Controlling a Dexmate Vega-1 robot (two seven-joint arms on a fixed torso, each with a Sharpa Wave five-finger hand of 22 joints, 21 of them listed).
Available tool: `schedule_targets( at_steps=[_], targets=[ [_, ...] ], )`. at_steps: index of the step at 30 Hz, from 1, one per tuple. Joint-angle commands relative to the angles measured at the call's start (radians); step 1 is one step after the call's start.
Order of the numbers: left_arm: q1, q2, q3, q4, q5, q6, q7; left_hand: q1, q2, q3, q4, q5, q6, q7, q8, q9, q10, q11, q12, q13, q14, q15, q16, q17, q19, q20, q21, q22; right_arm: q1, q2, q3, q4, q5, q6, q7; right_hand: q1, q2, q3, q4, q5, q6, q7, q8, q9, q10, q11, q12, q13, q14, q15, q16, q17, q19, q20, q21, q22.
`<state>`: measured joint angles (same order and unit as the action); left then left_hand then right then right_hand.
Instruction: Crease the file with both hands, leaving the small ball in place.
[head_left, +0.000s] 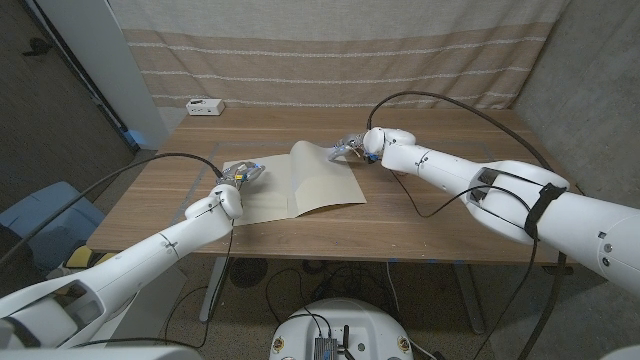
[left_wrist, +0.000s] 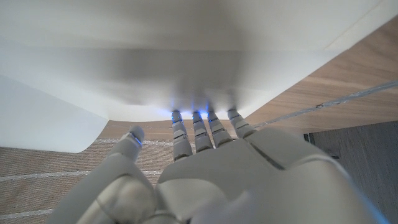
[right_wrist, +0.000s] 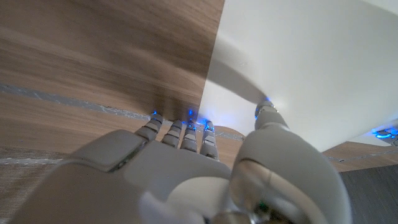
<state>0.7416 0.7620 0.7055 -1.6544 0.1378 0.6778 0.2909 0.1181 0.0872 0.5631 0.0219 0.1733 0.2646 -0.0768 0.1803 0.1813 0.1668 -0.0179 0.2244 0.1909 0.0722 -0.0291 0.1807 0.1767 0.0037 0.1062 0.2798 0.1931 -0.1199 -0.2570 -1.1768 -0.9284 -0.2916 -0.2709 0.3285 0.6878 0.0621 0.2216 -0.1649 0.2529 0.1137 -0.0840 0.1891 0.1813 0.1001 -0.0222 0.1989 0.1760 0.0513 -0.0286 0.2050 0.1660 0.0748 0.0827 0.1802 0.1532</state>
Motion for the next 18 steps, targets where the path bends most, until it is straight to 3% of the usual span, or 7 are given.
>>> schedule_targets(
  at_steps=[1,5,8,12,14,16,18],
  targets=[
    [0.004,-0.004,-0.011,0.010,-0.013,-0.040,0.000,-0.013,-0.001,0.000,0.006,0.003,-0.011,-0.002,-0.001,0.000,-0.012,-0.005,-0.007,0.002,-0.012,-0.005,-0.004,0.002,0.006,-0.006,0.002,0.002,-0.074,-0.085,-0.047,-0.209,-0.194,-0.039,-0.148,0.155,-0.037,0.029,-0.012,0.053,0.025,0.004,0.015,0.004,0.147,-0.013,0.032,0.014,0.164,-0.045,0.029,0.017,0.227,-0.068,0.042,0.019],
    [0.009,-0.002,-0.016,0.007,-0.019,-0.043,-0.001,-0.016,-0.001,-0.001,0.008,0.003,-0.016,-0.004,-0.002,0.000,-0.018,-0.008,-0.010,0.002,-0.020,-0.008,-0.005,0.001,0.006,-0.007,0.001,0.002,-0.112,-0.103,-0.049,-0.228,-0.273,-0.043,-0.269,0.295,-0.034,0.069,-0.009,0.094,0.126,-0.028,0.032,0.002,0.297,-0.050,0.060,0.020,0.366,-0.124,0.081,0.039,0.341,-0.093,0.061,0.022],
    [0.013,0.000,-0.019,0.005,-0.021,-0.048,0.000,-0.018,-0.002,-0.002,0.009,0.003,-0.018,-0.004,-0.002,0.000,-0.023,-0.012,-0.012,0.002,-0.025,-0.009,-0.006,0.001,0.005,-0.009,0.000,0.002,-0.135,-0.102,-0.039,-0.223,-0.307,-0.053,-0.334,0.338,-0.033,0.081,-0.002,0.109,0.144,-0.047,0.027,0.001,0.316,-0.075,0.053,0.022,0.492,-0.167,0.131,0.064,0.413,-0.107,0.080,0.026],
    [0.017,0.000,-0.022,0.002,-0.022,-0.049,0.003,-0.022,-0.004,-0.004,0.010,0.003,-0.025,-0.007,-0.003,0.000,-0.030,-0.014,-0.015,0.002,-0.033,-0.012,-0.007,0.000,0.004,-0.010,-0.002,0.002,-0.160,-0.085,-0.026,-0.214,-0.338,-0.112,-0.378,0.412,-0.046,0.044,-0.003,0.114,0.145,-0.068,0.013,0.003,0.274,-0.081,0.011,0.027,0.604,-0.187,0.269,0.188,0.591,-0.100,0.143,0.036],
    [0.018,0.003,-0.022,0.002,-0.022,-0.056,0.001,-0.022,-0.005,-0.004,0.010,0.004,-0.026,-0.007,-0.003,0.000,-0.032,-0.015,-0.016,0.002,-0.036,-0.013,-0.008,0.000,0.004,-0.011,-0.002,0.002,-0.170,-0.081,-0.016,-0.207,-0.337,-0.117,-0.397,0.502,-0.041,0.031,-0.008,0.110,0.146,-0.064,0.009,0.004,0.261,-0.073,0.003,0.032,0.666,-0.194,0.367,0.283,0.683,-0.151,0.191,0.048],
    [0.019,0.002,-0.022,0.000,-0.022,-0.052,0.001,-0.024,-0.006,-0.005,0.011,0.004,-0.028,-0.008,-0.003,0.000,-0.036,-0.015,-0.017,0.002,-0.039,-0.013,-0.008,0.000,0.004,-0.014,-0.002,0.002,-0.187,-0.086,-0.005,-0.217,-0.343,-0.124,-0.435,0.578,-0.036,0.023,-0.010,0.098,0.163,-0.057,0.009,0.005,0.271,-0.066,0.006,0.034,0.719,-0.200,0.444,0.359,0.742,-0.173,0.243,0.071],
    [0.019,0.001,-0.022,-0.001,-0.021,-0.048,0.003,-0.024,-0.006,-0.005,0.011,0.004,-0.031,-0.007,-0.003,0.000,-0.040,-0.016,-0.019,0.002,-0.041,-0.014,-0.008,0.000,0.004,-0.014,-0.003,0.002,-0.205,-0.090,0.013,-0.232,-0.339,-0.126,-0.471,0.624,-0.025,0.021,-0.009,0.089,0.181,-0.051,0.011,0.005,0.285,-0.062,0.009,0.035,0.760,-0.204,0.490,0.407,0.763,-0.171,0.279,0.091]
  ],
)
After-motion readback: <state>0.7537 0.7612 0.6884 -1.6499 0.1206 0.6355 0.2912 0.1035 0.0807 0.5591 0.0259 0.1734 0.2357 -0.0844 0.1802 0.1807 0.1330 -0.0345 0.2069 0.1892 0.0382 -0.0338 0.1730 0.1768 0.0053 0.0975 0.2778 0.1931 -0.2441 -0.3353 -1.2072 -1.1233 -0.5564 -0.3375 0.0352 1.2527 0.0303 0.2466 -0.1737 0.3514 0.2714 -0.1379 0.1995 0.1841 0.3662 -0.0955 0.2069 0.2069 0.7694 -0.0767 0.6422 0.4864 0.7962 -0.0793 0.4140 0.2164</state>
